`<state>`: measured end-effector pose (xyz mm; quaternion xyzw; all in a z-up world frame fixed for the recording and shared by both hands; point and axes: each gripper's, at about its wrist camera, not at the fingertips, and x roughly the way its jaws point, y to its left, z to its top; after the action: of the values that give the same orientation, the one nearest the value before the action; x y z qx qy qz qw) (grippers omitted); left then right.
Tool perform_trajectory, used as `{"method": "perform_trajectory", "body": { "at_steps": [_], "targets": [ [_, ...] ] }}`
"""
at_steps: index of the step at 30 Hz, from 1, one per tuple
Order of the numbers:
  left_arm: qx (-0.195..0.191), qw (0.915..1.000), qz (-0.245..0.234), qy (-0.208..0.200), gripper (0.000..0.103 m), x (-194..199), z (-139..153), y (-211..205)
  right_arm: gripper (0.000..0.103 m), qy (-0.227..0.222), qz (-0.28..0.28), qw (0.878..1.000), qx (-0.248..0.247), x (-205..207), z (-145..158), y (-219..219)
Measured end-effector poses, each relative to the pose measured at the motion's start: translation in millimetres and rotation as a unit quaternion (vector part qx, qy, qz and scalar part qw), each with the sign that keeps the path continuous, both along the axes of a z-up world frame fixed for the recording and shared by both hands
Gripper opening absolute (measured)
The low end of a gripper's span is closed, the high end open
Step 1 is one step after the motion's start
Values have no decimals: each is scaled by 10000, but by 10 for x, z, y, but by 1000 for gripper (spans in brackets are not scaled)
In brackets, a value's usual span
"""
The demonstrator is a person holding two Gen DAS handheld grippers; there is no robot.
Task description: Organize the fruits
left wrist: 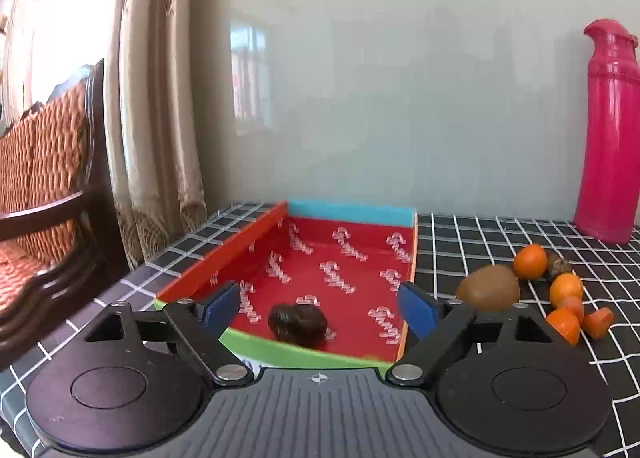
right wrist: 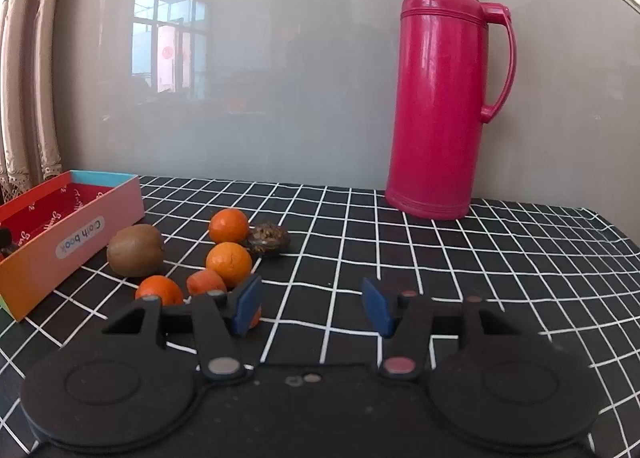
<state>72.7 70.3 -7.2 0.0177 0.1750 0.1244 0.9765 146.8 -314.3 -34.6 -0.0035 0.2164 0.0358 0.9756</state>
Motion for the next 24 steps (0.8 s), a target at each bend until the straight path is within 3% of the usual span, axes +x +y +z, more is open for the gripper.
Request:
{"method": "perform_trajectory", "body": {
  "at_steps": [9,13,24],
  "targets": [
    [132,9998,96,-114,101,-47,27,23,60,-37,-23,10000,10,-6,1,-10],
    [254,9996,54,-75,101,-55,21,3,64,-117,150,9998,-28,-33,10,92],
    [305,9991,273,-56,102,-132,4,193,64,-20,761,9971,-84,-17,-26,519]
  ]
}}
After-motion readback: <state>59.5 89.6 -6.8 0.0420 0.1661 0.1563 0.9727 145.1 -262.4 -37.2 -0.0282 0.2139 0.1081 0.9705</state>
